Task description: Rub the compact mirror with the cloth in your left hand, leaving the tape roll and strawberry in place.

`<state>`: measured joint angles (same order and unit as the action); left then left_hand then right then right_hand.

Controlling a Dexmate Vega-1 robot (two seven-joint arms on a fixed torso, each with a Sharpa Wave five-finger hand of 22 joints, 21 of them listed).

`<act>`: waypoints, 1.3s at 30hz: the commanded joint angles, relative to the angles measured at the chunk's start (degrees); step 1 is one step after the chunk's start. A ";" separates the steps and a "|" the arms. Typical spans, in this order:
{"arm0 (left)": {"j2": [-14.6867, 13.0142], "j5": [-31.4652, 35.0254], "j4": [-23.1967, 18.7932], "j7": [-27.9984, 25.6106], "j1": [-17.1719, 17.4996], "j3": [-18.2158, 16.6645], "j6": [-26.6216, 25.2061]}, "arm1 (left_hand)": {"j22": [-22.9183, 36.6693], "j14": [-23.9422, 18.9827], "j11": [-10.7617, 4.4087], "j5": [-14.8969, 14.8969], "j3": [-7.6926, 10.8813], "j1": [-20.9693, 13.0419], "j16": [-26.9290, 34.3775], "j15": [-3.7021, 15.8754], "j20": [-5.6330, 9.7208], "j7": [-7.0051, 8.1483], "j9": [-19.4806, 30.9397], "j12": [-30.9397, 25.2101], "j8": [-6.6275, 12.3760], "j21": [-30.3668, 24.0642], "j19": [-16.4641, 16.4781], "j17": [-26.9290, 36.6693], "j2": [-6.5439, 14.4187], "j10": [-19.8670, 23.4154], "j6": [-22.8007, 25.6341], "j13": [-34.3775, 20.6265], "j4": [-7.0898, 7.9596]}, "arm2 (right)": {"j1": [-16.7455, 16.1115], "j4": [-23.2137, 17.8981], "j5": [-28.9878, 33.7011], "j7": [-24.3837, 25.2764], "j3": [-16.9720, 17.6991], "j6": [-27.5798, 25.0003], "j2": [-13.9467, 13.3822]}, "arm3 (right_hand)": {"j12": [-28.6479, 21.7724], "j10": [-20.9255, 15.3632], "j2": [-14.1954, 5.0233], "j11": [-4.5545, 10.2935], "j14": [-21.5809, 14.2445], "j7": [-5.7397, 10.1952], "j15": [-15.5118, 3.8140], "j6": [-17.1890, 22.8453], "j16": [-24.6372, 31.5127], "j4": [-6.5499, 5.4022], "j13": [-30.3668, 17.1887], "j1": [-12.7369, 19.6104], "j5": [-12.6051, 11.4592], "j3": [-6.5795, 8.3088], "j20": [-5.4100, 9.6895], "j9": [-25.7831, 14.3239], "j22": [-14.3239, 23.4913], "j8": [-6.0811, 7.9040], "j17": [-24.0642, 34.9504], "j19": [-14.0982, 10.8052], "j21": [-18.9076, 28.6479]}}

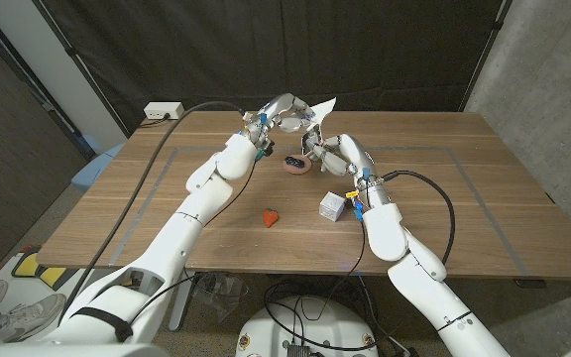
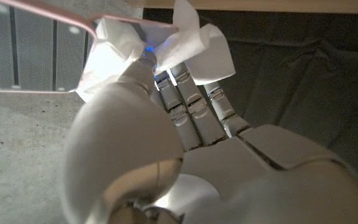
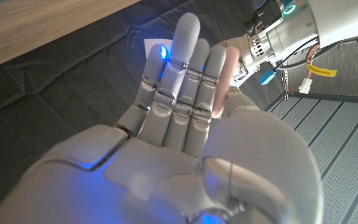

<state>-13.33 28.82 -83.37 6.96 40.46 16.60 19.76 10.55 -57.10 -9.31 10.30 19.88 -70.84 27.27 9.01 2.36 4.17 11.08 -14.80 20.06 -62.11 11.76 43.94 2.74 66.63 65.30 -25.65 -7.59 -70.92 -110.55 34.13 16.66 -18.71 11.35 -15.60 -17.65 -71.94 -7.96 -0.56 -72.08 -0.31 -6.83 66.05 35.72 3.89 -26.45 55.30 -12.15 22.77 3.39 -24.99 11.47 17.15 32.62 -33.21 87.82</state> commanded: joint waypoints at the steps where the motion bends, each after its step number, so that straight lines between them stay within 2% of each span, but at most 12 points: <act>1: 0.90 -27.27 4.01 18.82 -2.15 -1.76 -1.00 | 0.12 -0.60 -1.97 0.08 0.46 -0.20 -0.42 4.26 1.23 -0.43 0.21 0.39 -0.14 0.06 0.35 0.27 0.35 1.93 -0.25 -0.33 0.12 | -0.79 -0.77 0.45 0.45 0.12 0.24 -0.11 | 0.02 -2.51 -1.36 -1.14 3.99 0.14 -4.38 0.10 -0.13 0.35 -0.14 1.81 -0.20 0.24 9.17 -0.24 -0.01 -0.22 0.26 0.28 0.17; 5: 0.55 -27.40 3.39 17.77 -1.79 -1.69 -1.50 | 0.13 -0.58 -1.84 0.07 0.56 -0.29 -0.57 4.27 1.18 -0.56 0.24 0.48 -0.23 0.04 0.34 0.33 0.33 1.99 -0.27 -0.44 0.05 | -0.98 -0.88 0.56 0.55 0.17 0.27 -0.14 | 0.07 -2.43 -1.39 -1.17 4.06 0.14 -4.40 0.08 -0.18 0.34 -0.22 1.81 -0.20 0.24 9.17 -0.35 0.00 -0.30 0.35 0.31 0.19; 7: 0.27 -25.70 2.81 15.61 -1.33 -1.63 -0.99 | 0.14 -0.59 -1.89 0.07 0.60 -0.36 -0.61 4.30 1.18 -0.58 0.26 0.51 -0.26 0.05 0.30 0.37 0.31 2.02 -0.23 -0.50 0.00 | -1.07 -0.97 0.58 0.59 0.21 0.32 -0.16 | 0.05 -2.51 -1.40 -1.07 3.97 0.20 -4.39 0.11 -0.14 0.34 -0.25 1.80 -0.20 0.23 9.17 -0.35 0.00 -0.36 0.41 0.32 0.20; 9: -0.32 -21.20 1.35 11.25 -0.43 -1.46 0.22 | 0.14 -0.59 -1.85 0.07 0.64 -0.35 -0.67 4.26 1.07 -0.62 0.27 0.58 -0.32 0.05 0.27 0.38 0.32 1.93 -0.32 -0.54 0.01 | -1.14 -1.06 0.62 0.58 0.24 0.29 -0.17 | 0.08 -2.47 -1.39 -1.05 3.98 0.17 -4.40 0.22 -0.14 0.35 -0.26 1.82 -0.20 0.23 9.17 -0.34 0.00 -0.35 0.46 0.32 0.20; 13: -1.85 -5.35 -3.45 -2.17 2.26 -1.17 2.52 | 0.15 -0.55 -1.79 0.06 0.70 -0.28 -0.81 4.19 1.06 -0.54 0.29 0.65 -0.37 0.07 0.18 0.41 0.39 1.95 -0.27 -0.65 0.08 | -1.32 -1.19 0.64 0.57 0.30 0.34 -0.25 | 0.16 -2.53 -1.41 -1.22 4.00 0.10 -4.41 0.15 -0.20 0.36 -0.17 1.84 -0.21 0.25 9.17 -0.40 0.00 -0.42 0.47 0.32 0.21; 17: -2.18 2.53 -6.15 -8.51 3.95 -1.50 2.72 | 0.14 -0.57 -1.88 0.03 0.76 -0.22 -0.95 4.25 1.26 -0.38 0.31 0.71 -0.39 0.06 0.22 0.48 0.32 2.11 -0.07 -0.78 0.08 | -1.39 -0.98 0.63 0.74 0.22 0.55 -0.20 | 0.27 -2.50 -1.39 -1.27 4.00 0.12 -4.39 0.18 -0.33 0.37 -0.13 1.85 -0.21 0.23 9.16 -0.46 -0.01 -0.53 0.39 0.34 0.21; 20: -1.83 13.54 -8.90 -18.29 6.08 -1.46 0.96 | 0.14 -0.54 -1.95 0.03 0.81 -0.20 -1.06 4.24 1.14 -0.21 0.32 0.77 -0.40 0.10 0.06 0.51 0.29 2.14 0.04 -0.85 0.08 | -1.36 -0.85 0.66 0.87 0.16 0.71 -0.16 | 0.26 -2.51 -1.38 -1.18 3.89 0.15 -4.39 0.22 -0.30 0.36 -0.20 1.84 -0.21 0.22 9.16 -0.49 -0.01 -0.57 0.45 0.33 0.22; 23: -0.76 24.84 -10.48 -30.22 8.12 -0.87 -2.40 | 0.13 -0.64 -1.99 0.01 0.85 -0.14 -1.12 4.24 1.32 0.05 0.32 0.79 -0.34 0.05 0.22 0.57 0.26 2.33 0.37 -0.94 0.11 | -1.26 -0.72 0.70 0.87 0.13 0.74 -0.14 | 0.25 -2.55 -1.39 -1.22 3.87 0.05 -4.42 0.27 -0.29 0.37 -0.27 1.86 -0.21 0.23 9.16 -0.54 -0.01 -0.60 0.54 0.32 0.23; 31: 2.61 33.44 -9.78 -48.46 10.15 -0.99 -7.27 | 0.11 -1.09 -1.99 0.00 0.93 -0.08 -1.16 4.32 1.62 0.30 0.30 0.85 -0.41 0.05 0.35 0.75 0.03 2.83 0.63 -1.07 0.06 | -1.34 -0.97 0.88 0.53 0.11 0.32 -0.14 | 0.38 -2.49 -1.39 -1.19 3.86 0.06 -4.42 0.33 -0.40 0.38 -0.28 1.88 -0.22 0.25 9.16 -0.56 -0.02 -0.78 0.58 0.34 0.24; 36: 3.41 39.59 -9.02 -59.58 10.49 -0.48 -11.91 | 0.10 -1.29 -2.00 0.00 0.97 -0.02 -1.23 4.31 1.76 0.38 0.29 1.05 -0.45 -0.03 0.63 0.84 -0.11 3.00 0.81 -0.97 0.04 | -1.55 -1.29 -0.11 -0.36 0.24 -0.20 0.02 | 0.30 -2.53 -1.41 -1.17 3.78 0.08 -4.40 0.34 -0.42 0.38 -0.49 1.89 -0.21 0.25 9.17 -0.68 -0.02 -0.82 0.62 0.34 0.25; 39: 2.60 42.35 -9.93 -61.76 11.10 -0.12 -14.54 | 0.10 -1.38 -2.01 -0.01 1.00 0.12 -1.29 4.23 1.79 0.40 0.29 1.16 -0.46 -0.04 0.69 0.86 -0.10 3.07 0.92 -0.89 0.14 | -1.68 -1.48 -0.91 -0.84 0.40 -0.74 0.27 | 0.35 -2.61 -1.41 -1.16 3.79 0.02 -4.40 0.40 -0.49 0.39 -0.41 1.91 -0.22 0.27 9.16 -0.64 -0.03 -0.88 0.59 0.31 0.25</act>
<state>-11.55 48.54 -92.28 -22.71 49.34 15.71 12.93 10.54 -57.83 -9.19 10.30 20.35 -70.99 26.04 9.11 2.35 4.67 11.08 -13.74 19.79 -62.11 11.76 44.71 2.89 66.94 65.79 -26.50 -7.57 -72.27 -111.49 34.80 17.13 -18.56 11.81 -15.72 -17.19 -71.95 -8.02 -0.56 -72.08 -0.47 -6.83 66.10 35.28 3.89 -26.71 55.37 -12.13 22.77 3.07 -25.50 11.47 16.46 33.07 -32.90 87.82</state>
